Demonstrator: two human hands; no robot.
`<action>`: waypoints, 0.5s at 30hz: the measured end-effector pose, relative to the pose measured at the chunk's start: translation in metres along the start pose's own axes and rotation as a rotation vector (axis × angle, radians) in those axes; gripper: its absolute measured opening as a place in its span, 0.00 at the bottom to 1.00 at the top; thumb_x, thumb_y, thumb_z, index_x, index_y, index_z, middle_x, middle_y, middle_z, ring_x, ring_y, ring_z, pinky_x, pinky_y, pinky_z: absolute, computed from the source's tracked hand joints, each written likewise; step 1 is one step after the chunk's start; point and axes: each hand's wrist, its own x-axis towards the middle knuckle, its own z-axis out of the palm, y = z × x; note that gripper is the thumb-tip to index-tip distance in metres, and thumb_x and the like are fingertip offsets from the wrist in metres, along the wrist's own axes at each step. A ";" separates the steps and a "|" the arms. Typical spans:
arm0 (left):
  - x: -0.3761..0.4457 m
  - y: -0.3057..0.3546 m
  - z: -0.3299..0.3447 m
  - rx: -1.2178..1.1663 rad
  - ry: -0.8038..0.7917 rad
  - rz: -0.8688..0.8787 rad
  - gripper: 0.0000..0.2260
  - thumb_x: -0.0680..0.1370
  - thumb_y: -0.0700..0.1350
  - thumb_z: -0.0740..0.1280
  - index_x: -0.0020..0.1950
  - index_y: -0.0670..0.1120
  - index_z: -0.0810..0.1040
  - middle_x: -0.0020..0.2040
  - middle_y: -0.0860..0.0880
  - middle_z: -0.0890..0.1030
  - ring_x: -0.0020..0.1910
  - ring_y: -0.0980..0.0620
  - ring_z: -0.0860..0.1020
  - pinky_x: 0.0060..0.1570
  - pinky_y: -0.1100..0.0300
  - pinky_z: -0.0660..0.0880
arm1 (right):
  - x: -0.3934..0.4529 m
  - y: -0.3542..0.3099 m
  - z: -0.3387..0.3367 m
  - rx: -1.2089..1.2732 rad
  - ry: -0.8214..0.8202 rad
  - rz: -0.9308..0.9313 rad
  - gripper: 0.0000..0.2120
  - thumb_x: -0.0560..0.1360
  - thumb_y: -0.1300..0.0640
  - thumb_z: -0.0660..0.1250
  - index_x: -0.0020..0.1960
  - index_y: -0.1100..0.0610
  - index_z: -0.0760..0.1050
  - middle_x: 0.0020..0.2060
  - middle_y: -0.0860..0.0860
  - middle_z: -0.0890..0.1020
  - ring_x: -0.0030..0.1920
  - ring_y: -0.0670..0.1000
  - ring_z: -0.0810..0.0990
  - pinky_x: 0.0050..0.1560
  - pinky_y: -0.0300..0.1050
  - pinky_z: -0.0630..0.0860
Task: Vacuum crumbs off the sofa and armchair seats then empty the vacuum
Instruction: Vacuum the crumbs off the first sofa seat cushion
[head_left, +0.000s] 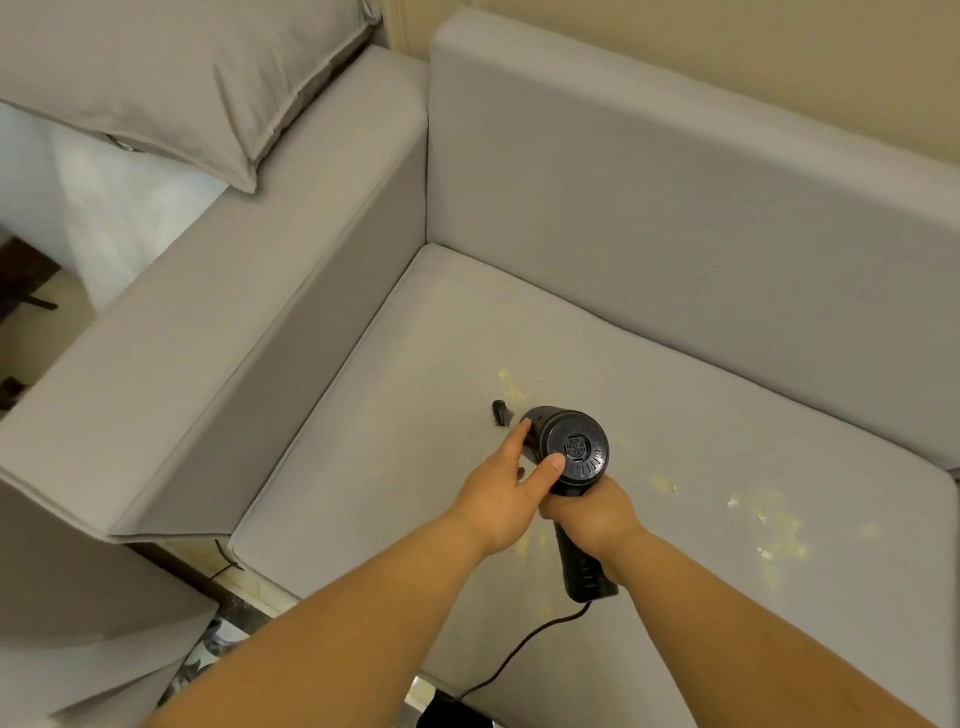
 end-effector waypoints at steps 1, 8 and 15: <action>-0.002 -0.001 0.002 -0.003 0.006 0.001 0.32 0.77 0.62 0.60 0.77 0.58 0.50 0.73 0.51 0.68 0.69 0.53 0.70 0.68 0.56 0.65 | -0.002 0.002 -0.001 -0.006 0.001 0.002 0.16 0.69 0.62 0.72 0.56 0.56 0.77 0.40 0.52 0.81 0.39 0.52 0.78 0.38 0.43 0.73; -0.006 0.009 0.006 0.001 0.061 0.046 0.31 0.76 0.63 0.61 0.77 0.57 0.55 0.72 0.54 0.69 0.67 0.54 0.71 0.64 0.59 0.67 | -0.011 -0.002 -0.008 0.002 0.047 -0.011 0.15 0.66 0.63 0.71 0.52 0.55 0.78 0.41 0.56 0.82 0.41 0.57 0.79 0.46 0.52 0.79; 0.023 0.025 -0.021 0.019 0.072 0.104 0.31 0.76 0.61 0.61 0.77 0.57 0.54 0.72 0.54 0.69 0.65 0.53 0.73 0.61 0.62 0.67 | 0.010 -0.035 -0.004 0.044 0.118 -0.079 0.15 0.67 0.62 0.72 0.53 0.55 0.78 0.41 0.54 0.83 0.42 0.56 0.80 0.45 0.51 0.77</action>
